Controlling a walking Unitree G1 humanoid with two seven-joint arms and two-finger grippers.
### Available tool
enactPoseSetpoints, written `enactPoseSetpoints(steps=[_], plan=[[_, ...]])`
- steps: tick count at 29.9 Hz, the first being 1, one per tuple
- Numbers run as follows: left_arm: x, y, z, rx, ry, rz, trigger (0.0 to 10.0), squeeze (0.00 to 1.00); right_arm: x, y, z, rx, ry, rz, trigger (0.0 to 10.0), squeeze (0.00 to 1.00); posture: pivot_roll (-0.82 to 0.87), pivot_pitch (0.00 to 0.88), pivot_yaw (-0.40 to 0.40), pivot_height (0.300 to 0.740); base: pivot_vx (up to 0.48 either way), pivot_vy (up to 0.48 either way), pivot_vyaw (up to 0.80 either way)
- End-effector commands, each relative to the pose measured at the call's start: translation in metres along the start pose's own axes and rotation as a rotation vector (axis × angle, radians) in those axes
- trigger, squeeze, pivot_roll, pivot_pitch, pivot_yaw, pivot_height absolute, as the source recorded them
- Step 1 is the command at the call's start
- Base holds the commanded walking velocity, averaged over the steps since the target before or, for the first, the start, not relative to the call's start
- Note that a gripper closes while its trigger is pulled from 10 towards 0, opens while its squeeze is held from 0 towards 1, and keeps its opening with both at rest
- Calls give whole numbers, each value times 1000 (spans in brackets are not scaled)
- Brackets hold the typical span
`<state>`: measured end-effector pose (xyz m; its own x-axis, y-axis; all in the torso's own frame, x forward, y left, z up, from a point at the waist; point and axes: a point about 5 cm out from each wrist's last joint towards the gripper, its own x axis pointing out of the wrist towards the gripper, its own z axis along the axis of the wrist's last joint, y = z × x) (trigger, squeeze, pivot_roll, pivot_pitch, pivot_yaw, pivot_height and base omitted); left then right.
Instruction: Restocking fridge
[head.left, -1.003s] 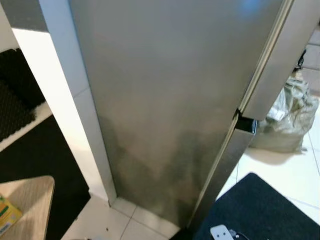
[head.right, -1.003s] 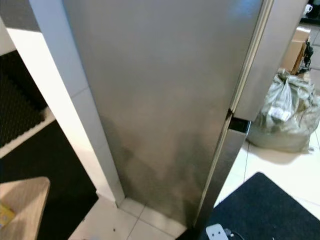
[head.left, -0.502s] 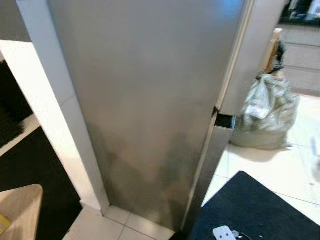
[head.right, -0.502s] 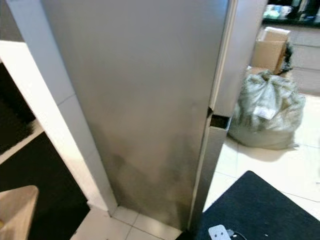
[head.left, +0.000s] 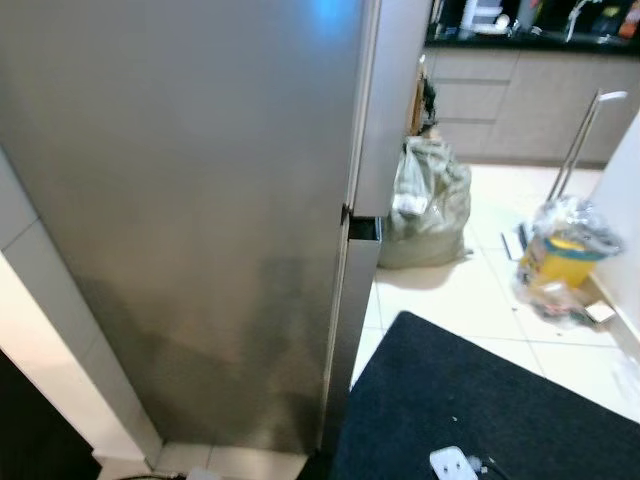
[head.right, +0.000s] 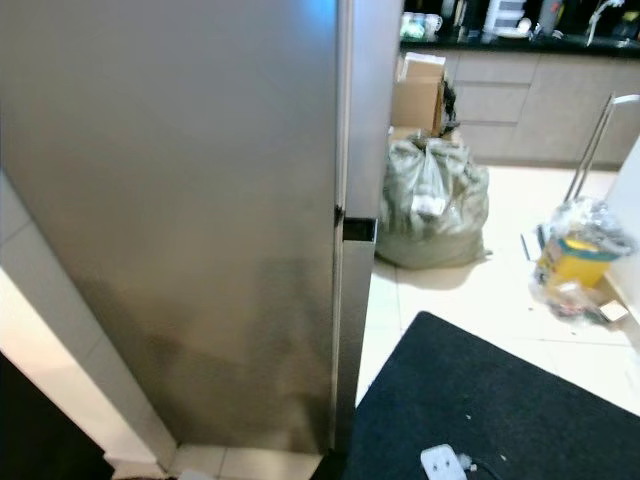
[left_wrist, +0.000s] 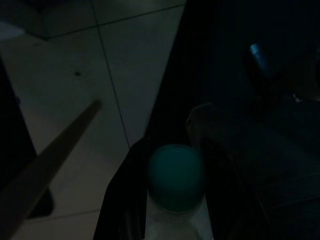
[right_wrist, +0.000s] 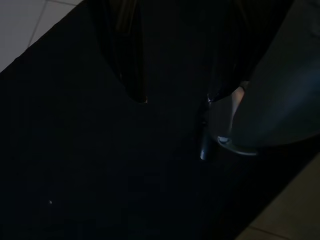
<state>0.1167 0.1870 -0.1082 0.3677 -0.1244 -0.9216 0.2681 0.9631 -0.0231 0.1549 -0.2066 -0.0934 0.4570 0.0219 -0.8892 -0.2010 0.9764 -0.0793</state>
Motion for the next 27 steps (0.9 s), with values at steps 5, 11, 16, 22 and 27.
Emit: enactPoseSetpoints(steps=[5, 11, 16, 22, 27], plan=[[1, -8, -5, 5, 22, -34, 10000, 0, 0, -3, 6, -1, -22, -7, 10000, 0, -12, 0, 4, 740, 0, 0, -800], [1, -8, -4, 8, 21, -36, 10000, 0, 1, -4, 12, -3, -41, -9, 10000, 0, -12, 0, 3, 740, 0, 0, -800], [1, -8, -6, 9, 25, -35, 10000, 0, 1, -3, 16, -6, -51, -6, 10000, 0, -10, 0, 3, 740, 0, 0, -794], [1, -7, -6, 12, 25, -32, 10000, 0, 1, -3, 17, -8, -58, -4, 10000, 0, -10, 0, 4, 740, 0, 0, 0], [1, -7, -5, 16, 23, -29, 10000, 0, 1, -3, 18, -8, -64, -3, 10000, 0, -12, 0, 5, 740, 0, 0, 0]])
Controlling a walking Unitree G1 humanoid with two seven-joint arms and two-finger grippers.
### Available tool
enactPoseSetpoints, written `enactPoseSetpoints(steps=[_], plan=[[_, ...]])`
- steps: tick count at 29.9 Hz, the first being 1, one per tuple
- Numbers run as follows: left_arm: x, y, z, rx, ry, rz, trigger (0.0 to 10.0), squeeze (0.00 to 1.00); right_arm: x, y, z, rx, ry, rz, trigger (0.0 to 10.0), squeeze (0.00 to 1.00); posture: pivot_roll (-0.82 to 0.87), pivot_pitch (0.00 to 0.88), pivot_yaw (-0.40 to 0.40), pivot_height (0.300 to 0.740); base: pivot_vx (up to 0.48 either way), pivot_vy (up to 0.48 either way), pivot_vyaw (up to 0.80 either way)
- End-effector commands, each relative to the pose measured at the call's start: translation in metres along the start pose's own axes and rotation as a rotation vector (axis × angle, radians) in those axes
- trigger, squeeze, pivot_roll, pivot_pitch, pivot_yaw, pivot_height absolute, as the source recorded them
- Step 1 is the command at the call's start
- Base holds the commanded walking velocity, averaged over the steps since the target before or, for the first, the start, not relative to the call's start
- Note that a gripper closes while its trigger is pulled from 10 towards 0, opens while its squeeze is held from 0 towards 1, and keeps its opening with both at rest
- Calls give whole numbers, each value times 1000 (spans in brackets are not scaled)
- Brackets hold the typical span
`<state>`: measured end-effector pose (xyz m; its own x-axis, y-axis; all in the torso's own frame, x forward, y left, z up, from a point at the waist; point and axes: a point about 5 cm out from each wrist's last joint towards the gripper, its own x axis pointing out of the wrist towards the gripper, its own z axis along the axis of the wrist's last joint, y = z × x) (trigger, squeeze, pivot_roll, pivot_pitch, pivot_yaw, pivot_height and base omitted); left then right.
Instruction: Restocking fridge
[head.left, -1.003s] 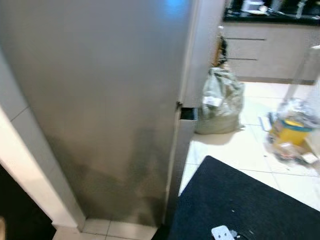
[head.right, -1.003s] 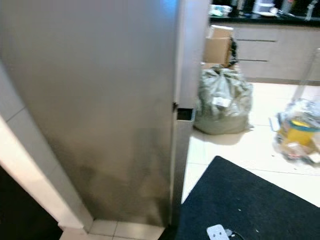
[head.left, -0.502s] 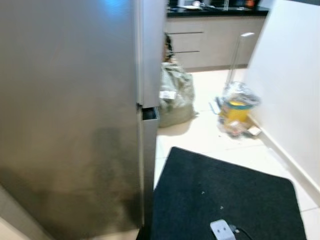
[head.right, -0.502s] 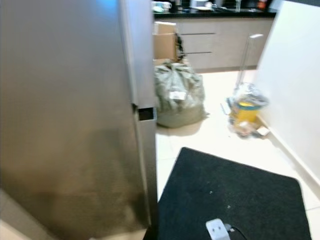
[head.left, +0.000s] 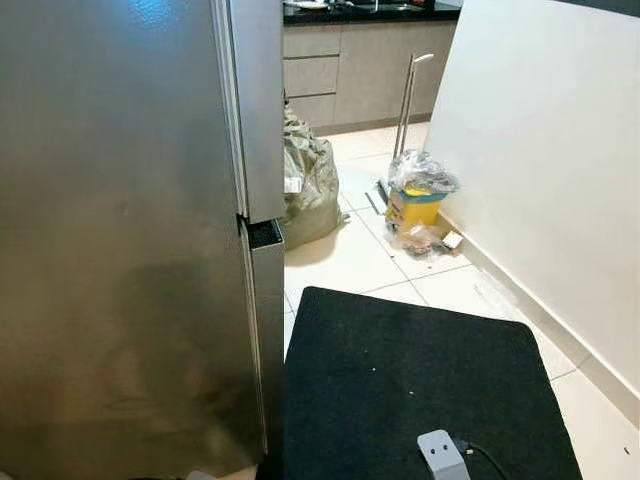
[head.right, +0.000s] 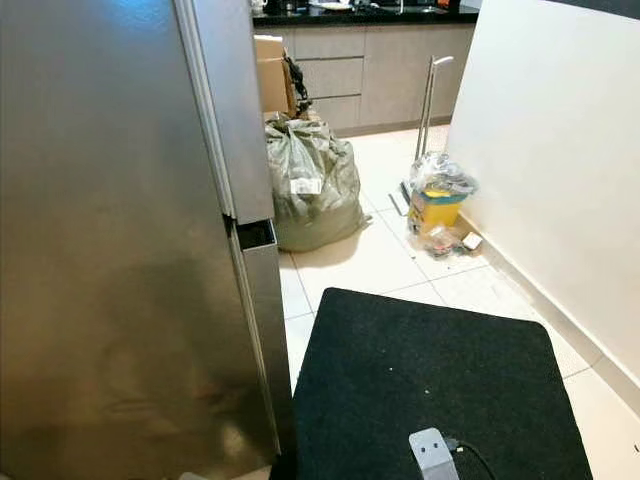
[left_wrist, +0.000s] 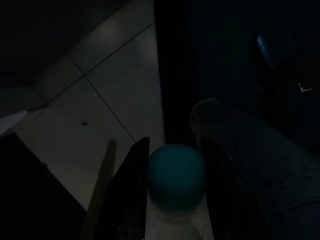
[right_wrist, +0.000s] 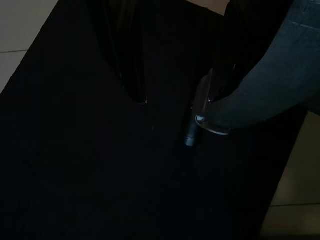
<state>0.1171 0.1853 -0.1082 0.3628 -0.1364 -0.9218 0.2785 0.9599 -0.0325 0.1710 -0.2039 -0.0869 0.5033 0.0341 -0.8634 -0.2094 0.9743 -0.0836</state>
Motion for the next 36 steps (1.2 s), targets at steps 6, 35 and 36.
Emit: enactPoseSetpoints(steps=[6, 35, 36], plan=[[0, -5, -5, 11, 20, -17, 10000, 0, 0, -1, 1, -6, -10, 3, 10000, 0, -11, 0, 6, 740, 0, 0, -133], [0, -2, -6, 17, 28, 2, 10000, 0, 0, 0, 4, -3, -24, 8, 10000, 0, -11, 0, 4, 740, 0, -113, -264], [0, -1, -6, 18, 27, 11, 10000, 0, 0, 0, 4, -3, -24, 8, 10000, 0, -10, 0, 4, 740, 0, -480, 0]])
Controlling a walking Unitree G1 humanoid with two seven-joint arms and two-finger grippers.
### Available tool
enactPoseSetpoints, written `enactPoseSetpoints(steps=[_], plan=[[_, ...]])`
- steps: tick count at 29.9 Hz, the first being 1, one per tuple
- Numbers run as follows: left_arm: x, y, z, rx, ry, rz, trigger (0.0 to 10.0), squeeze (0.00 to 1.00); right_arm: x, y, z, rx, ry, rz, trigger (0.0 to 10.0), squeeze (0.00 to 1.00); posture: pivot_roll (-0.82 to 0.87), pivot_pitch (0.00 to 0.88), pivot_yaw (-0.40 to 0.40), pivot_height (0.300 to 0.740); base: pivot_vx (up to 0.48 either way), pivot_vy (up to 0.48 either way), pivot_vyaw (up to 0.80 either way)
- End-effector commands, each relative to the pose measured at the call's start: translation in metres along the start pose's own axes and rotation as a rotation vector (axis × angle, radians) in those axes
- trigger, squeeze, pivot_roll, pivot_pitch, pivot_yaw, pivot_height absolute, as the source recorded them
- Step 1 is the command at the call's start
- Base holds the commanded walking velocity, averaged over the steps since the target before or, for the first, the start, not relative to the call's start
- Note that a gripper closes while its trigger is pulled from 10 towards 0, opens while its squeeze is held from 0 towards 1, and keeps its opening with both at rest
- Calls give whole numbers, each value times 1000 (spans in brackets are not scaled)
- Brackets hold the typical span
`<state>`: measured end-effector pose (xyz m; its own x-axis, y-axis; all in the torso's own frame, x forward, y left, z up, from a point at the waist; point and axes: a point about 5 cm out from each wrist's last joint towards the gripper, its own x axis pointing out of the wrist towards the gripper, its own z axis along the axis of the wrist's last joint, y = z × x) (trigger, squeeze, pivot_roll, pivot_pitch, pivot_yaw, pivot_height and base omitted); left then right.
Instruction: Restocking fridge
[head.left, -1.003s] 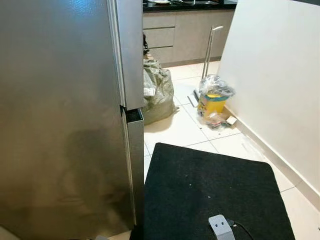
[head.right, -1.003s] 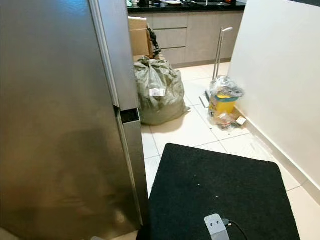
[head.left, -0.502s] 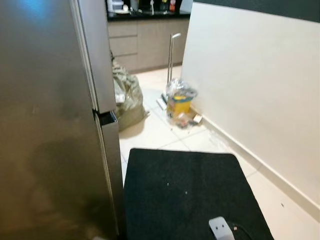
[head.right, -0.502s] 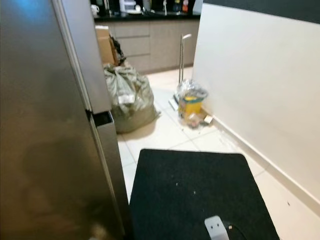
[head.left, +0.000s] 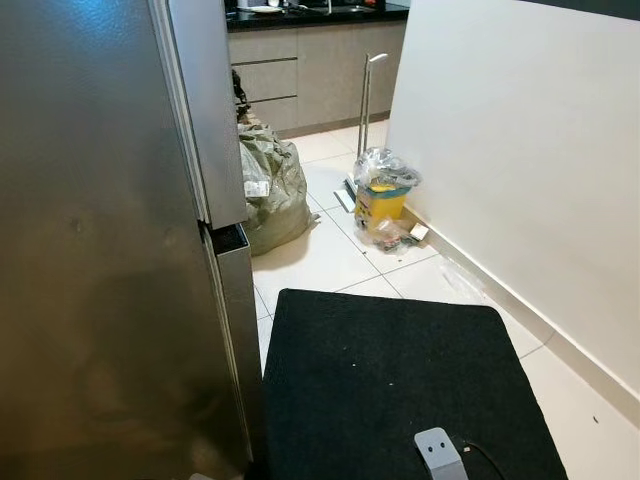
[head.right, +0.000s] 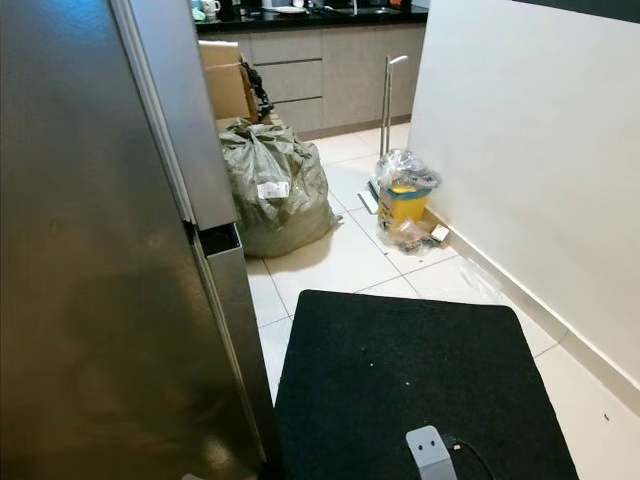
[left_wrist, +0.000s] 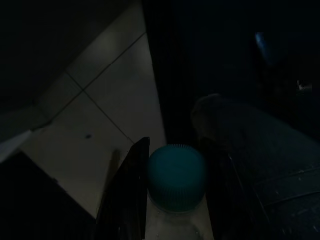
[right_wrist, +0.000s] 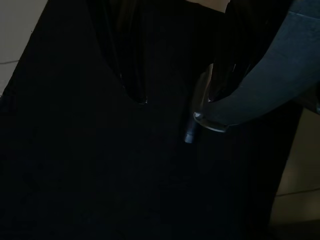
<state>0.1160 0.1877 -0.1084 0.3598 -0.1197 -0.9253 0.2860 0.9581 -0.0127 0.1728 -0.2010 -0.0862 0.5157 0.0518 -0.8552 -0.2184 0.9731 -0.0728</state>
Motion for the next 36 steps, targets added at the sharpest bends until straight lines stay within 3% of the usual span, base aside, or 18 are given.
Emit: enactPoseSetpoints(steps=[1, 17, 24, 36], plan=[[0, -3, -4, -4, 16, 6, 10000, 0, 0, -2, 1, -1, -6, -6, 10000, 0, -11, 0, 4, 740, 0, 0, 0], [0, 0, -4, 14, 25, 25, 10000, 0, 0, -2, 1, -5, -2, -2, 10000, 0, -12, 0, 5, 740, 0, 0, 0], [0, 3, -4, 11, 29, 55, 10000, 0, 0, -2, 1, -10, -3, 0, 10000, 0, -12, 0, 5, 740, 0, -472, 0], [-1, 6, -8, 8, 50, 86, 10000, 0, 1, -10, 47, -12, -181, 8, 10000, 0, -13, 0, 4, 740, 0, 0, 0]])
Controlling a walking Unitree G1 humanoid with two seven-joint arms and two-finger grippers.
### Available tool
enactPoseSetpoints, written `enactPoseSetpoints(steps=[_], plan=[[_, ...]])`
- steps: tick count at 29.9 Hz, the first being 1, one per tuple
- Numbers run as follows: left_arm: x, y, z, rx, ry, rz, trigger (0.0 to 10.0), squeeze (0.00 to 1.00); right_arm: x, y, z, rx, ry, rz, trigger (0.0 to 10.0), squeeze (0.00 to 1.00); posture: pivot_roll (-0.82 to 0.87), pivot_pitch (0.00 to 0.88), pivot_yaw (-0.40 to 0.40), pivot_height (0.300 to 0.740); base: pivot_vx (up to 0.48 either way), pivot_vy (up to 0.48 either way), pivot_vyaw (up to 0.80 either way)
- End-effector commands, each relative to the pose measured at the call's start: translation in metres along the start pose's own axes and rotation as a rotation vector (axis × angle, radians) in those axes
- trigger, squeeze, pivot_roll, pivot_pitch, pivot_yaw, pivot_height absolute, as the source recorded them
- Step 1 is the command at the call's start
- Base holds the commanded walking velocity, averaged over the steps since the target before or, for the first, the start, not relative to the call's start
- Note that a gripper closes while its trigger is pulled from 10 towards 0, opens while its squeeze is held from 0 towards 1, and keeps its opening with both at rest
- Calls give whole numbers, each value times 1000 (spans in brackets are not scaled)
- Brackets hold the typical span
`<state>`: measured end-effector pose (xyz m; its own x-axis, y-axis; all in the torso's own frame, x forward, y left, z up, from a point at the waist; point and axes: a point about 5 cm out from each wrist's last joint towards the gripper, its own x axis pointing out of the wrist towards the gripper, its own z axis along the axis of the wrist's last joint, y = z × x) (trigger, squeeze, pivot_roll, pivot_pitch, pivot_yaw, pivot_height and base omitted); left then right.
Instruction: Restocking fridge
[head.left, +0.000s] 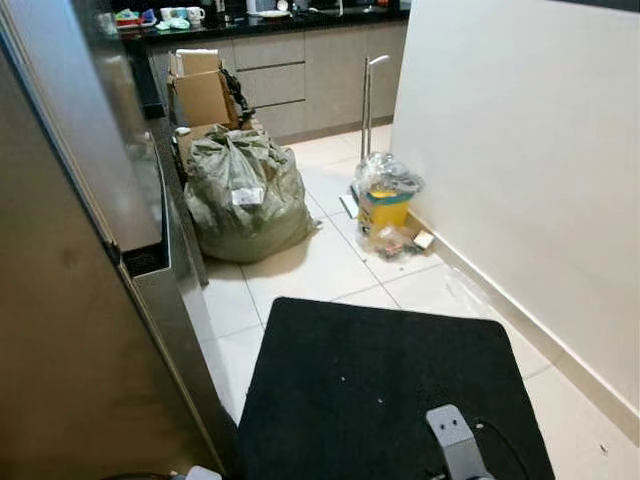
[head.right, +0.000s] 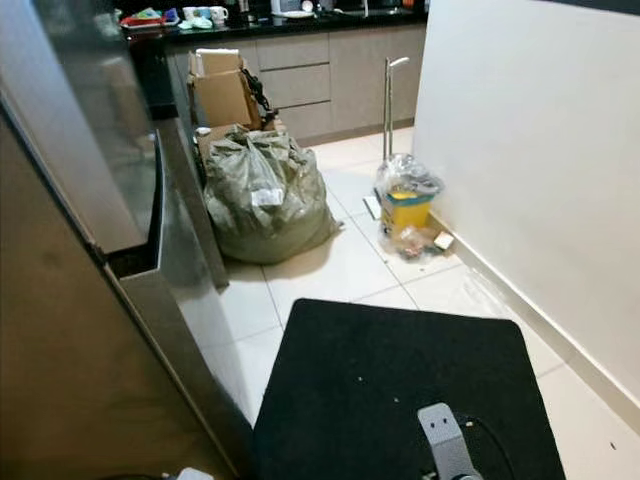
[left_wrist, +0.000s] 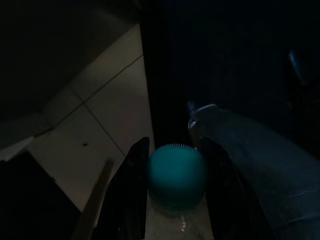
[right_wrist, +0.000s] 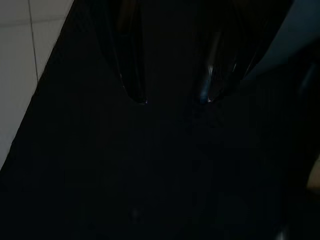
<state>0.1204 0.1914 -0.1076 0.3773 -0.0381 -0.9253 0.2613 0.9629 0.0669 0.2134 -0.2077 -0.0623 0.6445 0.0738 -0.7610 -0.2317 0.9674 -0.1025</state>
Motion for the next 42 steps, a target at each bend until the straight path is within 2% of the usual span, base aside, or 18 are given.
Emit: enactPoseSetpoints(steps=[1, 2, 3, 7, 8, 9, 11, 12, 15, 16, 17, 19, 20, 22, 24, 29, 37, 42], plan=[[-2, 1, -12, 5, 46, 1, 10000, 0, 3, 6, 17, 3, -76, 44, 10000, 0, -13, 0, 4, 740, 0, 0, 0], [-2, 1, -12, 5, 46, 1, 10000, 0, 3, 6, 17, 3, -76, 44, 10000, 0, -13, 0, 4, 740, 0, 0, 0], [-2, 1, -13, 6, 48, 2, 10000, 0, 4, 6, 27, -10, -112, 59, 10000, 0, -13, 0, 4, 740, 0, 0, 0], [-2, 1, -13, 10, 51, 3, 10000, 0, 7, 15, 75, -120, -274, 186, 10000, 0, -16, 0, 5, 740, 0, 0, 0], [-2, 1, -13, 11, 51, 3, 10000, 0, 6, 21, 91, -155, -328, 236, 10000, 0, -16, 0, 5, 740, 0, 0, 0], [-2, 1, -13, 11, 51, 3, 10000, 0, 6, 21, 91, -155, -328, 236, 10000, 0, -16, 0, 5, 740, 0, 0, 0], [-2, 2, -13, 11, 49, 3, 10000, 0, 5, 33, 115, -204, -407, 319, 10000, 0, -16, 0, 5, 740, 0, 0, 0], [-2, 2, -13, 11, 49, 3, 10000, 0, 5, 33, 115, -204, -407, 319, 10000, 0, -16, 0, 5, 740, 0, 0, 0], [-2, 1, -12, 10, 46, -2, 10000, 0, -1, 62, 151, -301, -521, 468, 10000, 0, -16, 4, 5, 740, 0, 0, 0], [-2, 1, -12, 10, 46, -2, 10000, 0, -1, 62, 151, -301, -521, 468, 10000, 0, -16, 4, 5, 740, 0, 0, 0], [-2, 0, -13, 13, 48, -5, 10000, 0, -4, 75, 163, -358, -557, 514, 10000, 0, -20, 13, 5, 740, 0, 0, 0], [-2, 0, -13, 13, 48, -5, 10000, 0, -4, 75, 163, -358, -557, 514, 10000, 0, -20, 13, 5, 740, 0, 0, 0], [-2, -3, -16, 18, 54, -11, 10000, 0, -6, 88, 173, -404, -583, 548, 10000, 0, -18, 24, 0, 740, 0, 0, 0], [-2, -3, -16, 18, 54, -11, 10000, 0, -6, 88, 173, -404, -583, 548, 10000, 0, -18, 24, 0, 740, 0, 0, 0], [-2, -4, -19, 19, 59, -14, 10000, 0, -8, 96, 183, -407, -609, 562, 10000, 0, -10, 31, -5, 740, 0, 0, 756], [-2, -5, -20, 10, 58, -14, 10000, 0, -11, 102, 195, -396, -640, 583, 10000, 0, 3, 38, -10, 740, 0, 0, 751], [-3, -3, -22, 13, 62, -13, 10000, 0, -13, 100, 203, -389, -679, 546, 10000, 0, -1, 38, -6, 740, 0, 0, 755], [-3, -3, -21, 17, 60, -15, 10000, 0, -14, 97, 207, -384, -703, 502, 10000, 0, -10, 37, -4, 740, 0, 0, 94]])
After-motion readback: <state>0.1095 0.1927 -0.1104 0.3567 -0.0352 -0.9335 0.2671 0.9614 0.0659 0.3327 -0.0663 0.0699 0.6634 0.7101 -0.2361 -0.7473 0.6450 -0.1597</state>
